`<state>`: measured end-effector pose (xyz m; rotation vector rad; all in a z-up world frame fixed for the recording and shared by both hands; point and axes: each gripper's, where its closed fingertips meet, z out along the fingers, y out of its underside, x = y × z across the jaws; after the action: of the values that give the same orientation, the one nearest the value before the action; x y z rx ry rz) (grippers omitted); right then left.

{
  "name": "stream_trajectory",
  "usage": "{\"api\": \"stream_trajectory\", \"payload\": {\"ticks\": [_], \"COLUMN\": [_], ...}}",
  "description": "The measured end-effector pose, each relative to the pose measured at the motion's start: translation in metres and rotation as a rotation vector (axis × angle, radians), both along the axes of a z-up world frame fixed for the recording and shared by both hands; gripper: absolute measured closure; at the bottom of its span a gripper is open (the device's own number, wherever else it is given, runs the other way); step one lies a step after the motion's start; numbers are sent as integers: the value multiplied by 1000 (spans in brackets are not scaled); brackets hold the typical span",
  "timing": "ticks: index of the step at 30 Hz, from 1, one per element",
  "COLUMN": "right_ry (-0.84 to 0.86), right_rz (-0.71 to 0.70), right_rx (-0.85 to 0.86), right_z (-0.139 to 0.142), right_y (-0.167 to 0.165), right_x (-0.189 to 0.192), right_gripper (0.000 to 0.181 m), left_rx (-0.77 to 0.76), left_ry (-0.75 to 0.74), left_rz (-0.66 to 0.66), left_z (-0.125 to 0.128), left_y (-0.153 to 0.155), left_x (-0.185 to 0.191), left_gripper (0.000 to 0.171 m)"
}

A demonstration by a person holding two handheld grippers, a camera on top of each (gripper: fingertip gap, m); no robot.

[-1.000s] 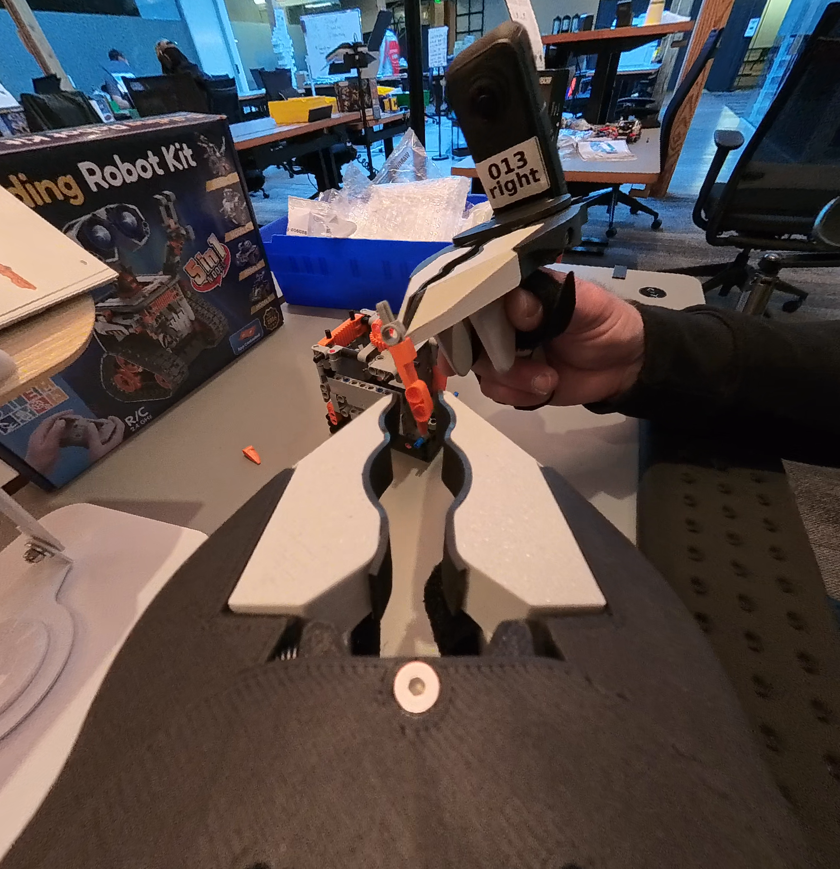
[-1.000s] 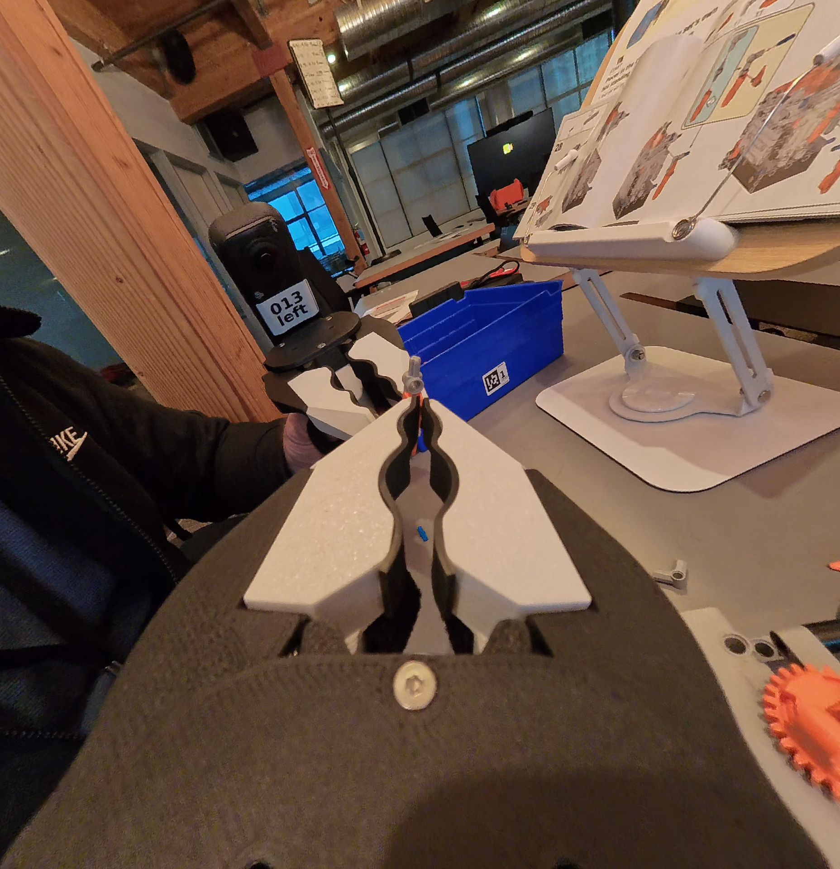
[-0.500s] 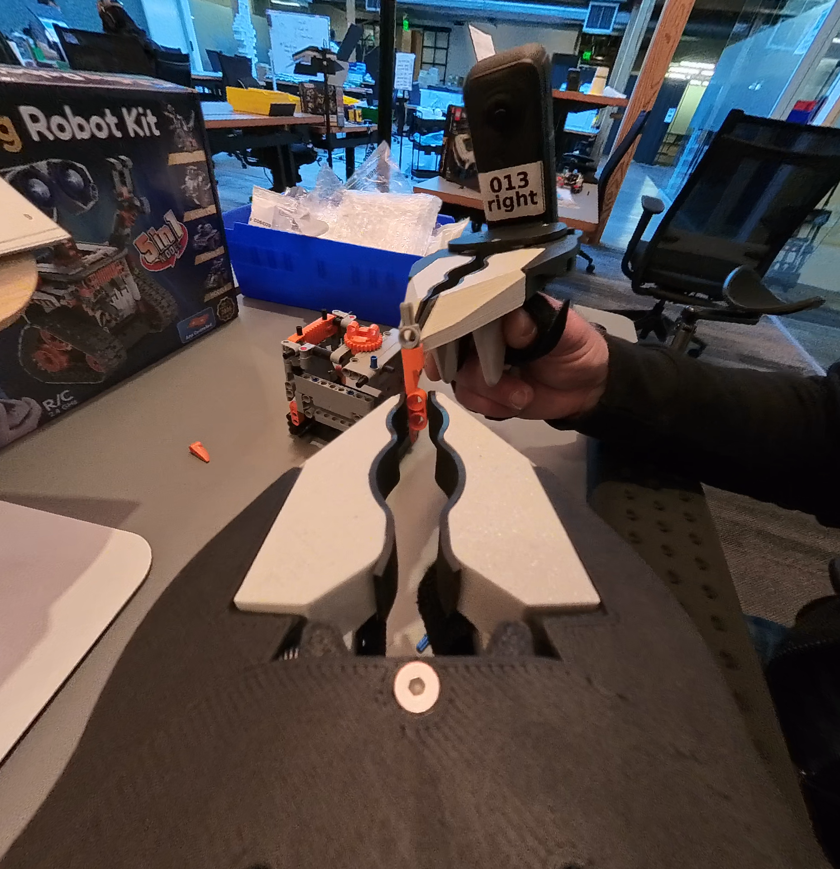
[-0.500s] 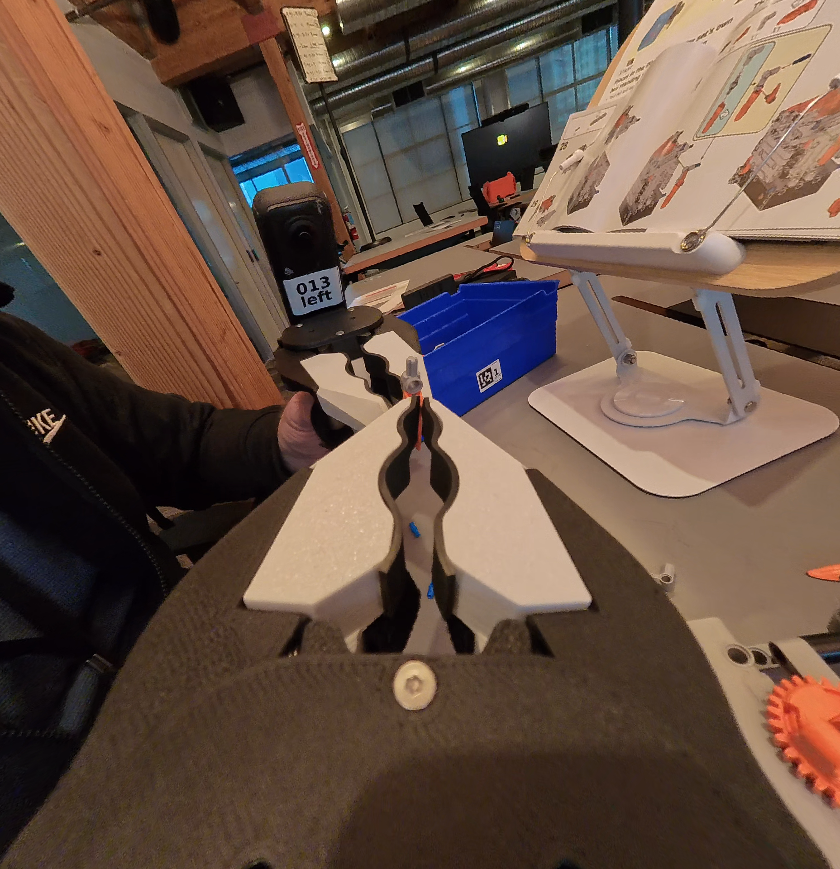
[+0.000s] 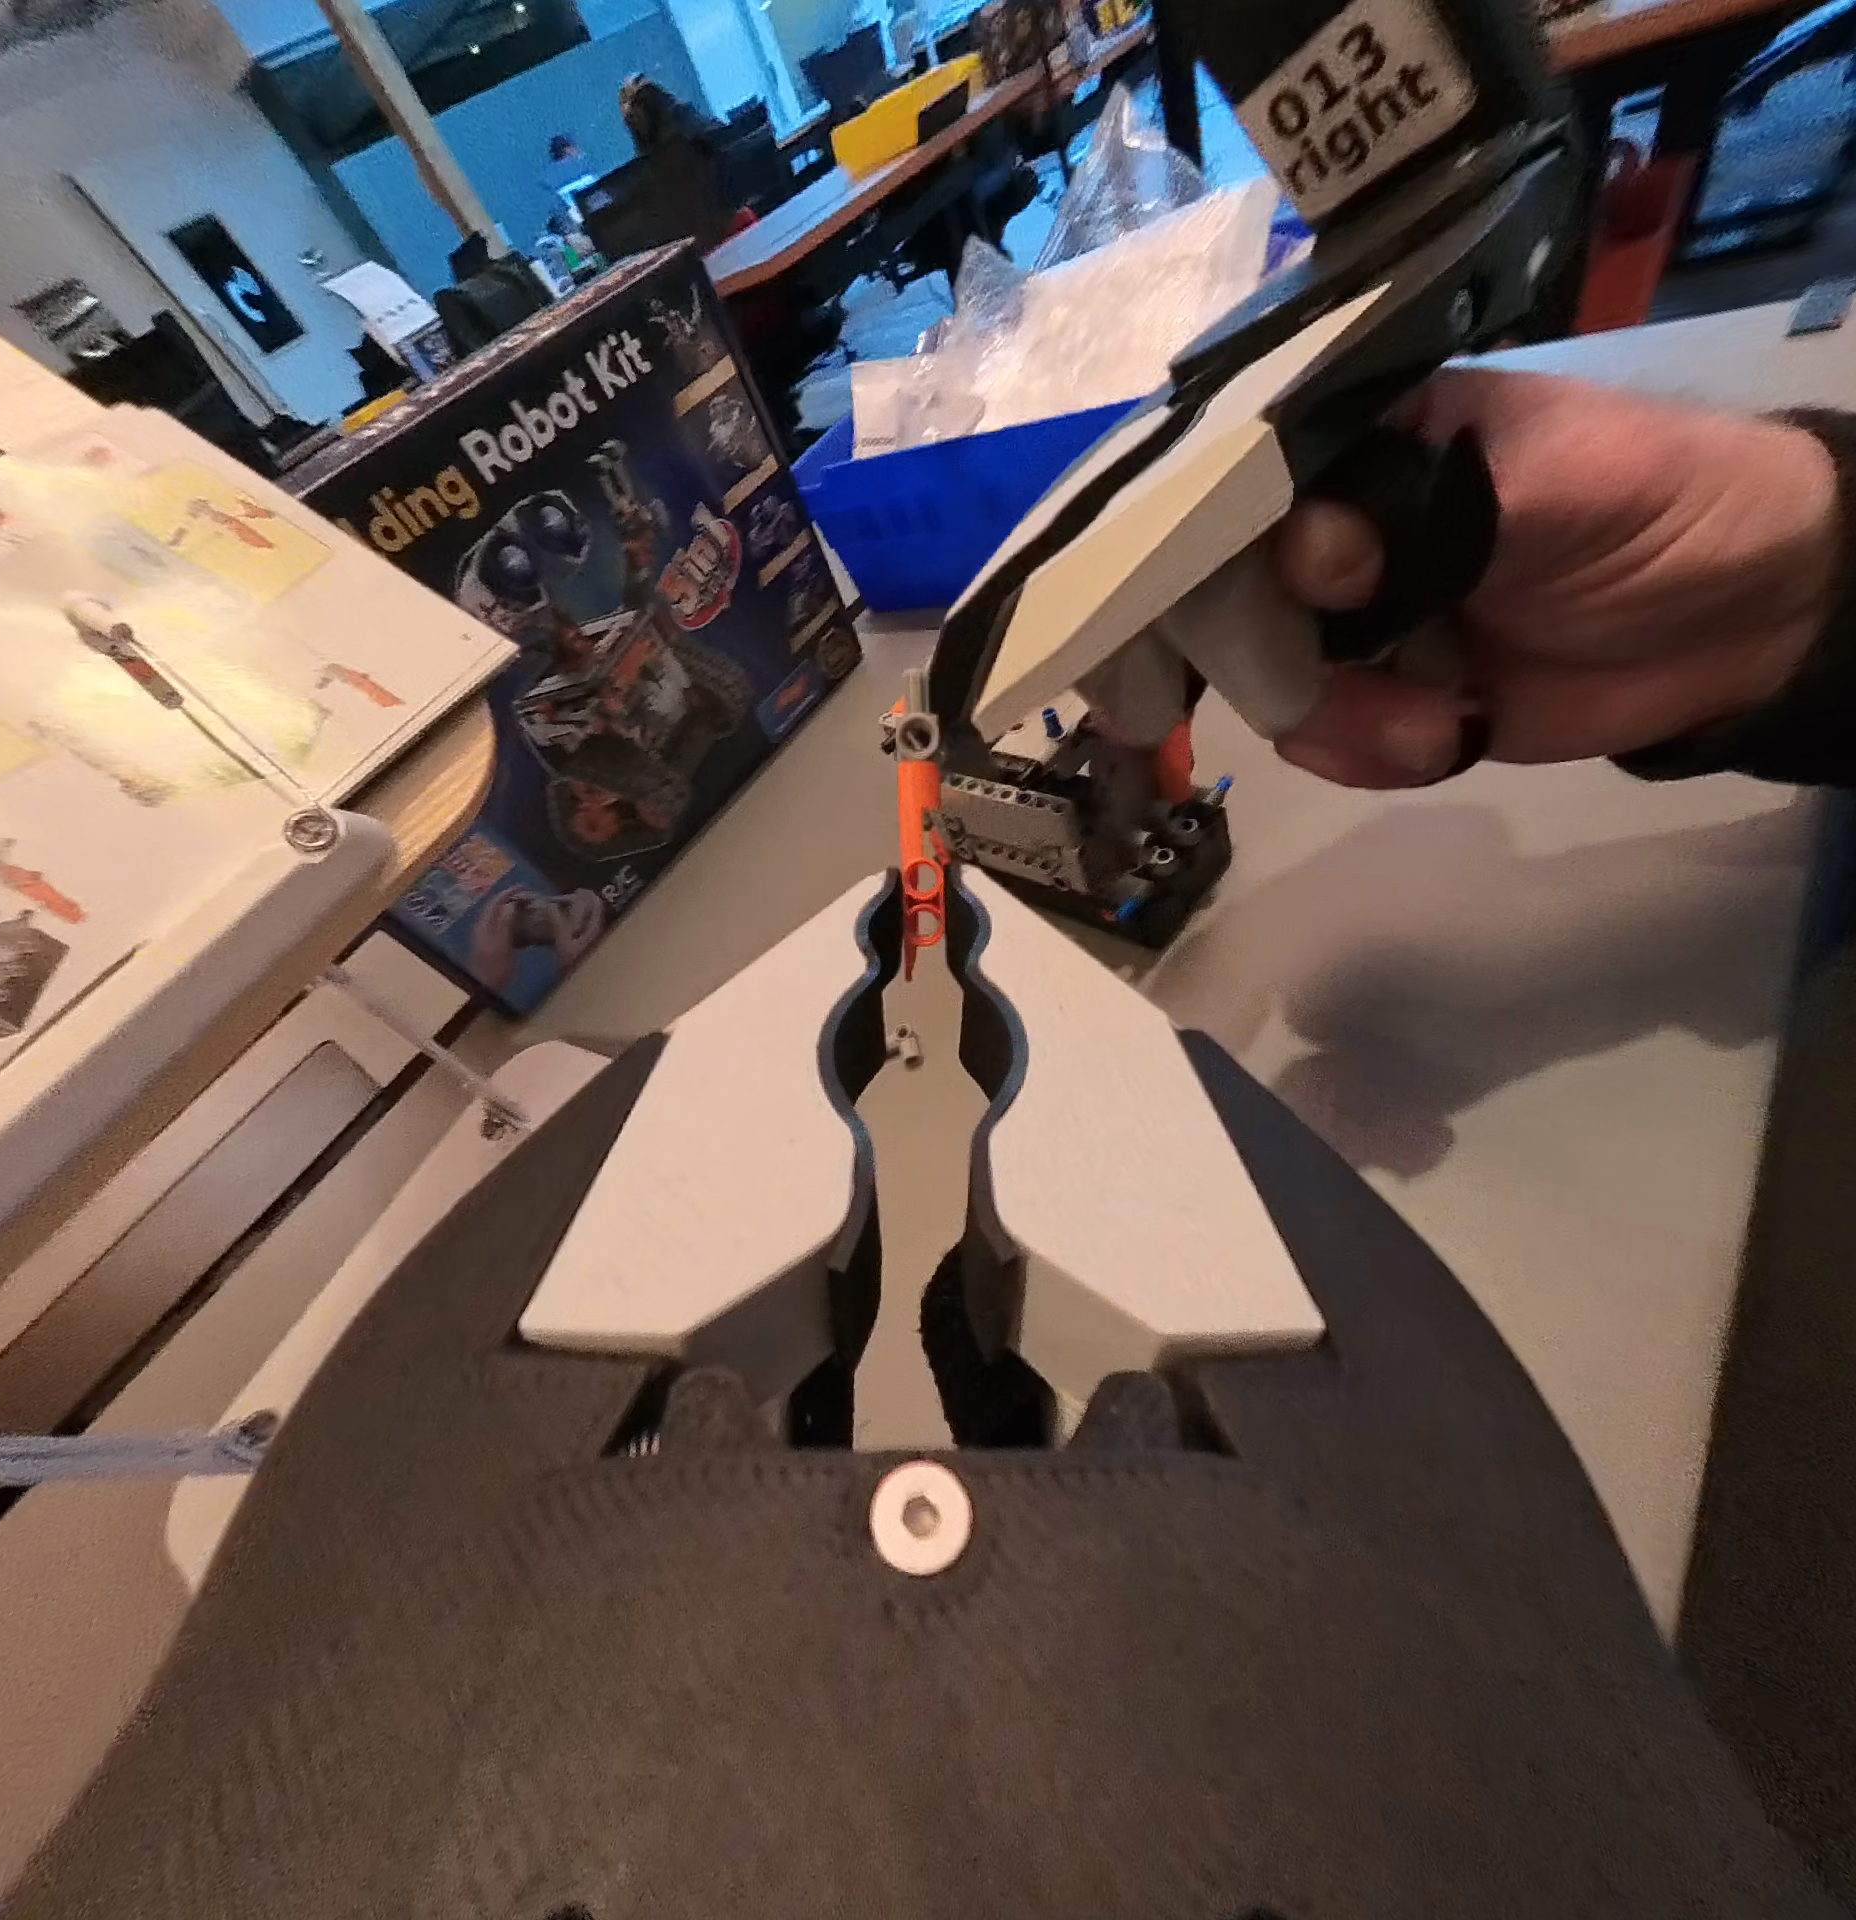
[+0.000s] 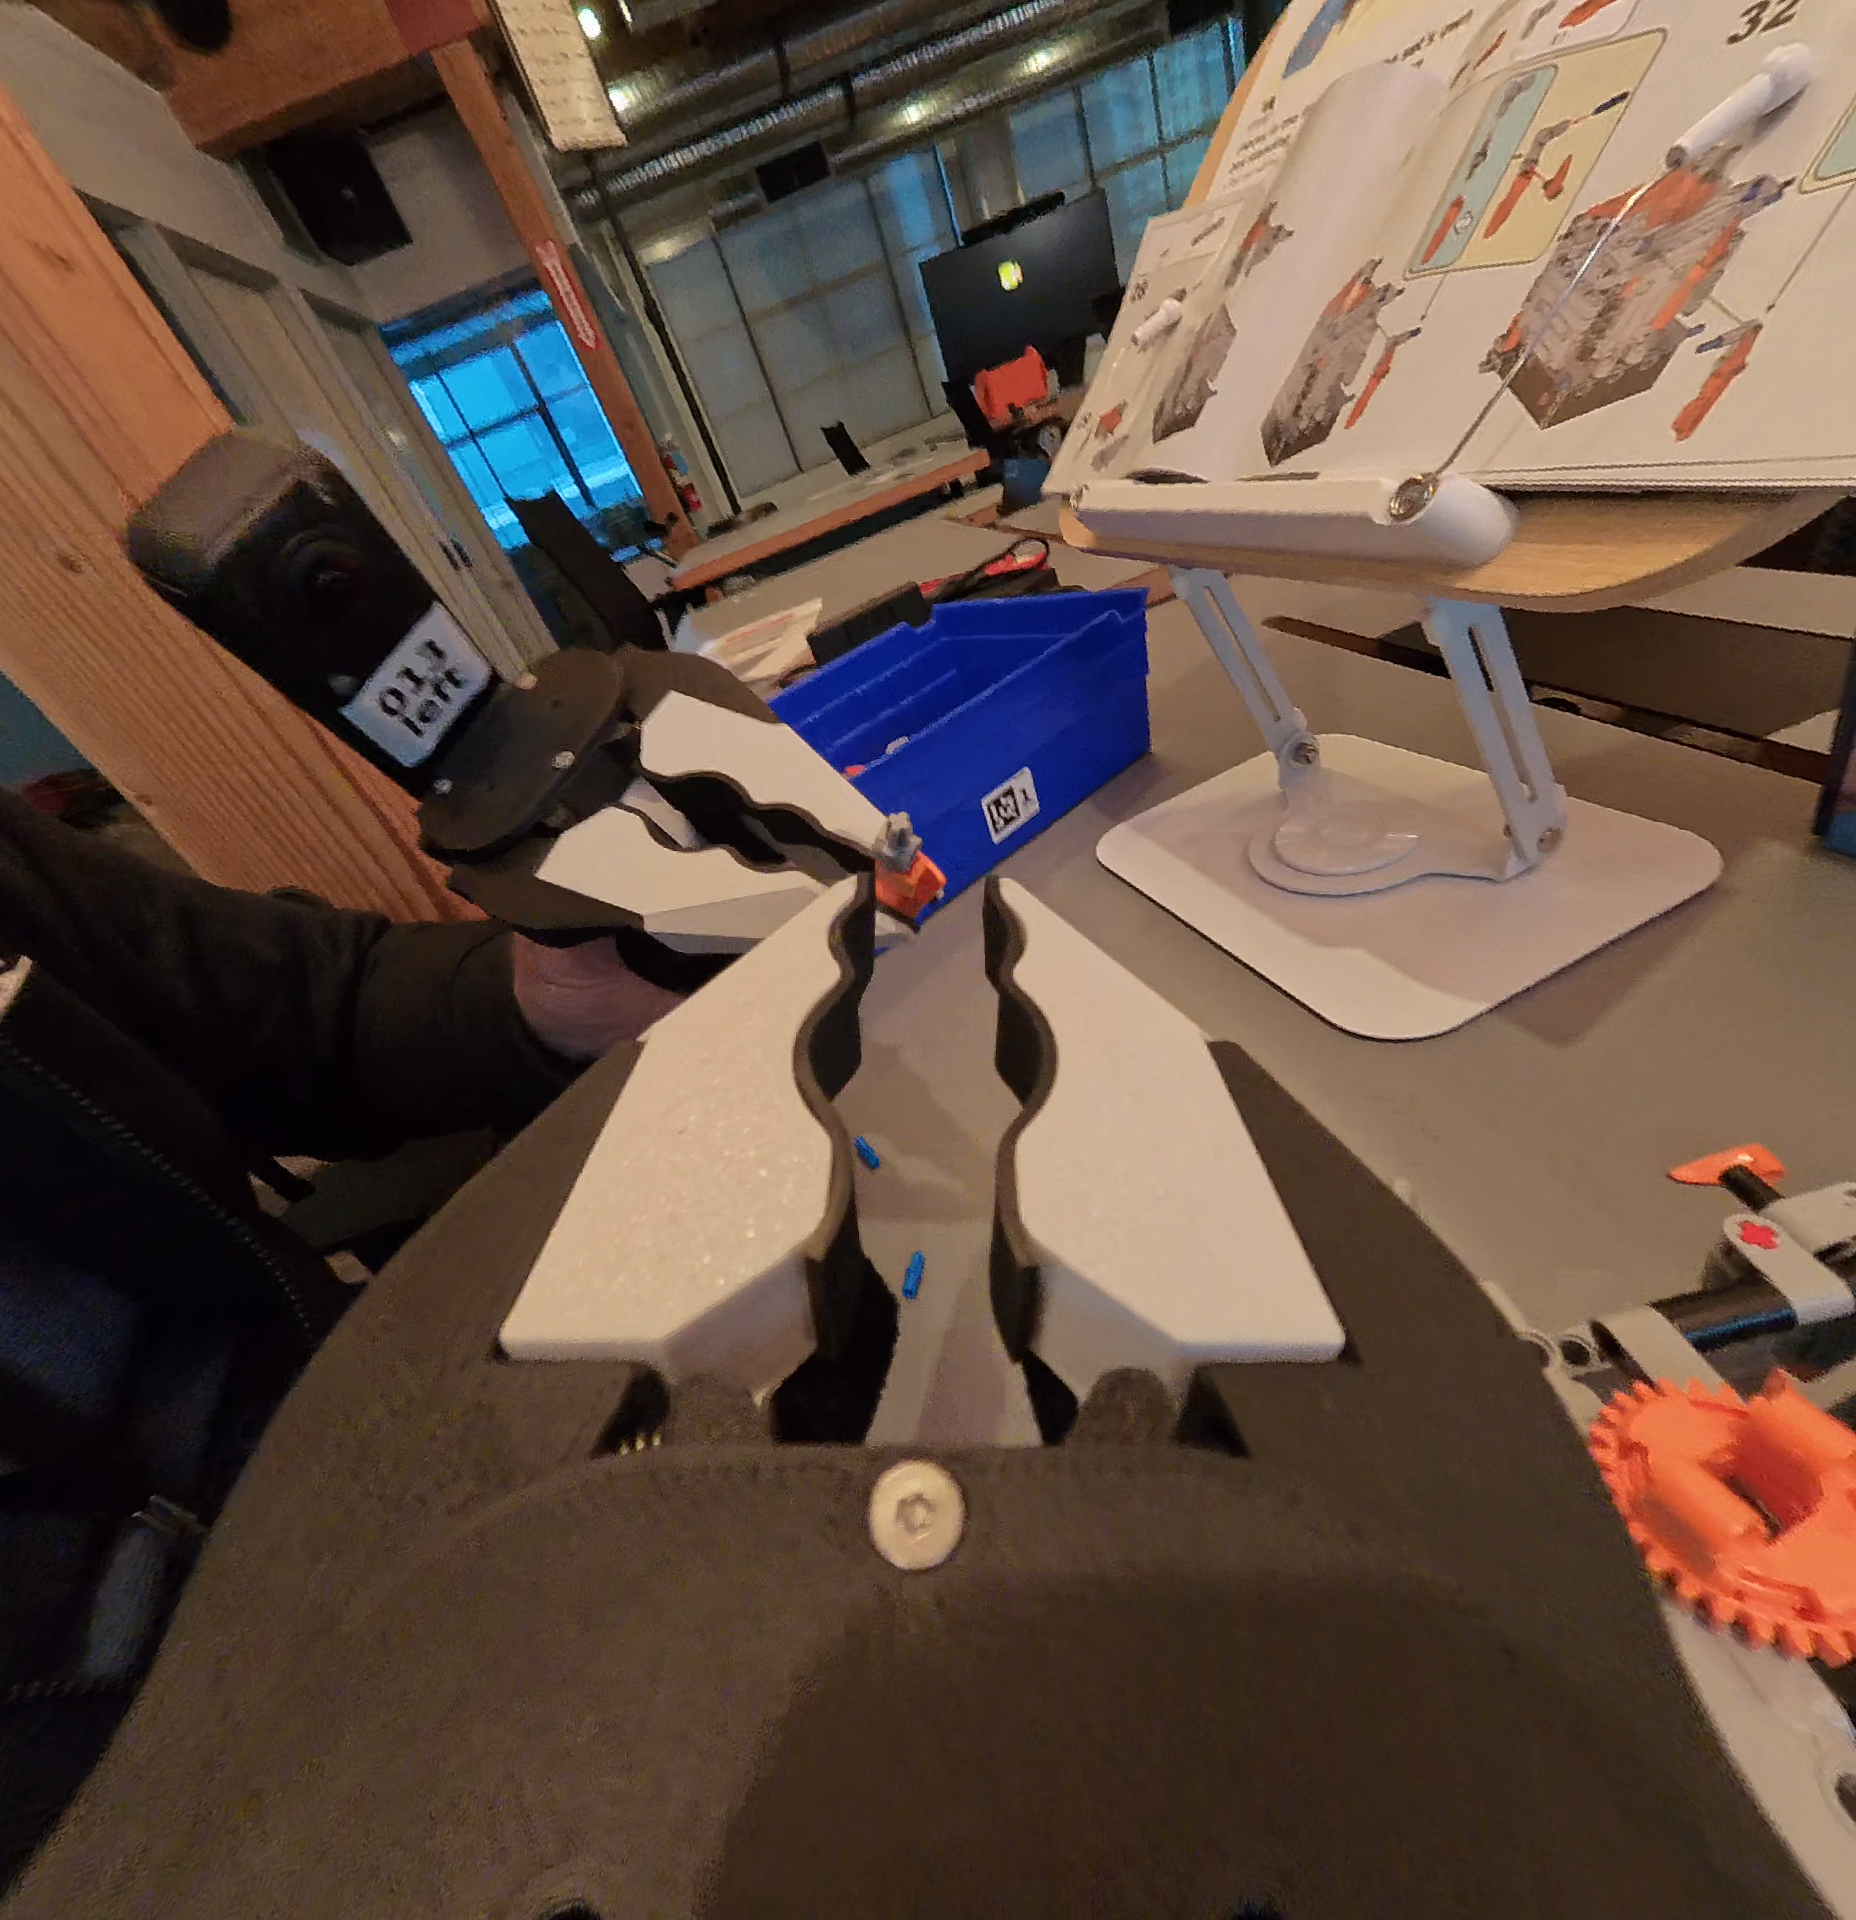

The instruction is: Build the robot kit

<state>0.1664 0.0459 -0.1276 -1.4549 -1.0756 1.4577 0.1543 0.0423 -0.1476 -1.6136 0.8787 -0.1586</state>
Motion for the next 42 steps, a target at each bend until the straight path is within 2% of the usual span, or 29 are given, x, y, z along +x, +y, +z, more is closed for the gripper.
{"api": "stream_trajectory", "payload": {"ticks": [6,8,13,25,29,35,42], "right_ry": [-33,-52,-113,-94,-85,-60,-91], "right_rz": [9,-7,-47,-19,1,53,125], "right_rx": [-24,-21,57,64,54,66,96], "right_z": [-4,-8,-12,-8,-8,-5,-11], "right_y": [-6,-3,-2,-1,-3,-8,-20], "right_x": [-8,-8,-7,0,1,3,-1], "right_gripper": [158,168,169,174,174,174,174], "left_rx": [55,75,87,-74,-95,-192,-291], "left_ry": [135,176,225,2,-32,-164,-263], "left_rz": [62,74,79,-63,-80,-170,-276], "left_z": [-7,-9,-14,-17,-16,-14,-14], "left_y": [2,3,5,0,-1,-6,-16], "left_x": [0,0,3,11,11,17,25], "left_gripper": [166,166,166,161,161,153,161]}}
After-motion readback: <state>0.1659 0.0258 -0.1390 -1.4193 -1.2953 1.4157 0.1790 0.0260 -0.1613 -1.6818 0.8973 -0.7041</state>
